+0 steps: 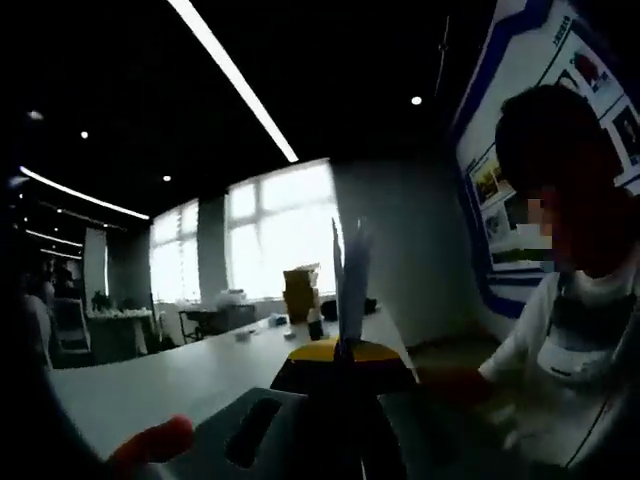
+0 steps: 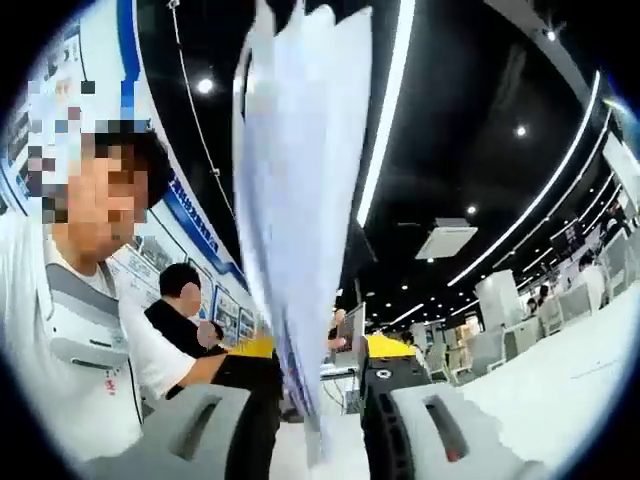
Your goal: Organize the stack of printing papers by aligning and flattening the scattered papers on the table
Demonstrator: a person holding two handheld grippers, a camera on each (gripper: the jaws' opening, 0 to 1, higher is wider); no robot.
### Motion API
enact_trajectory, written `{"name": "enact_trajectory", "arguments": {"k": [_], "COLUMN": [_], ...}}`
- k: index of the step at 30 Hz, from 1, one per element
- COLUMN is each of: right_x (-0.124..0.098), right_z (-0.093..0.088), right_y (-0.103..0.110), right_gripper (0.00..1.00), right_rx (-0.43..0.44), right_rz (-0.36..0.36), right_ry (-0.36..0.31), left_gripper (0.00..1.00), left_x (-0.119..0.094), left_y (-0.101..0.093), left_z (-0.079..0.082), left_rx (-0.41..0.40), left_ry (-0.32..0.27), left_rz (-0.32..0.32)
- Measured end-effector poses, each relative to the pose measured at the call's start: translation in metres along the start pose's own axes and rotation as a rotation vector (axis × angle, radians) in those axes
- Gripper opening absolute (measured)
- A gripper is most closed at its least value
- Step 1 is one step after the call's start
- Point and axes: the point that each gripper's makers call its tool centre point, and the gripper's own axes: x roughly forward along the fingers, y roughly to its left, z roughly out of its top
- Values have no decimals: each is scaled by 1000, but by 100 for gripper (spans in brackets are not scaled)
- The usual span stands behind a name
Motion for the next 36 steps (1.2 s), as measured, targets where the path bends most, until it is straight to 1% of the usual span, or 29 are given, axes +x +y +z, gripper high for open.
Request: {"name": "enact_trajectory", "arguments": {"k": [1, 2, 3, 4, 5, 6, 7, 8, 9, 10, 13, 14, 16, 17, 19, 20, 21, 22, 24, 27, 28, 29, 30, 31, 32, 33, 34, 35, 36], "right_x": [1, 2, 1, -1, -3, -3, -3, -5, -6, -5, -5, -6, -8, -8, -10, -11, -13, -14, -15, -10, -10, -10, -9, -9, -9, -9, -7, -6, -5], "right_z": [0, -1, -3, -7, -10, -16, -16, -12, -13, -10, -3, -1, 0, -1, -1, -3, -5, -8, -7, 3, 8, 10, 10, 10, 9, 8, 5, 3, 3], "right_y": [7, 8, 6, 6, 4, 8, 7, 4, 3, 3, 0, -1, -2, -1, -2, -4, -9, -10, -12, -11, -13, -16, -17, -18, -19, -20, -18, -16, -15], "right_gripper": [0, 0, 0, 0, 0, 0, 0, 0, 0, 0, 0, 0, 0, 0, 0, 0, 0, 0, 0, 0, 0, 0, 3, 6, 10, 10, 8, 1, 0], "right_rx": [21, 67, 80, 87, 85, 78, 73, 79, 83, 84, 62, 64, 53, 47, 52, 43, 10, 5, 10, -16, -23, -27, -31, -34, -38, -41, -38, -40, -54], "right_rz": [40, 15, -1, -6, -22, -36, -44, -42, -47, -52, -55, -53, -40, -35, -34, -46, -65, -73, -82, -83, -83, -94, -102, -105, -110, -112, -113, -108, -95], "right_ry": [12, 17, 37, 73, 113, 147, 164, 172, 199, 202, 233, 238, 291, 306, 350, 374, 411, 442, 482, 504, 501, 494, 489, 487, 483, 478, 482, 482, 476], "left_gripper": [6, 6, 6, 6, 7, 8, 11, 17, 21, 24, 23, 23, 21, 19, 11, 8, 6, 6, 6, 6, 8, 11, 15, 22, 24, 22, 12, 7, 6], "left_x": [-2, -6, -9, -13, -16, -20, -22, -23, -22, -21, -17, -15, -14, -14, -15, -15, -16, -16, -15, -14, -14, -16, -16, -18, -18, -18, -18, -17, -16], "left_y": [4, 5, 9, 15, 17, 22, 27, 30, 29, 32, 33, 34, 35, 34, 30, 31, 28, 28, 28, 26, 29, 31, 30, 32, 31, 30, 28, 25, 24], "left_z": [-3, -4, -8, -15, -25, -34, -38, -41, -40, -40, -37, -38, -43, -45, -54, -56, -59, -61, -65, -55, -53, -57, -61, -68, -72, -75, -78, -77, -76], "left_rx": [-11, -1, 4, 14, 28, 40, 38, 40, 36, 19, 12, 4, -35, -50, -149, -174, -204, -225, -202, -113, -76, -78, -85, -119, -134, -143, -139, -132, -120], "left_ry": [-18, -33, -30, -11, 32, 77, 99, 112, 105, 107, 102, 111, 137, 144, 166, 161, 165, 162, 176, 152, 138, 146, 155, 174, 185, 193, 192, 179, 168], "left_rz": [19, 25, 42, 72, 92, 109, 138, 149, 142, 152, 150, 146, 138, 140, 119, 123, 108, 107, 114, 99, 121, 151, 141, 155, 154, 146, 141, 123, 126]}}
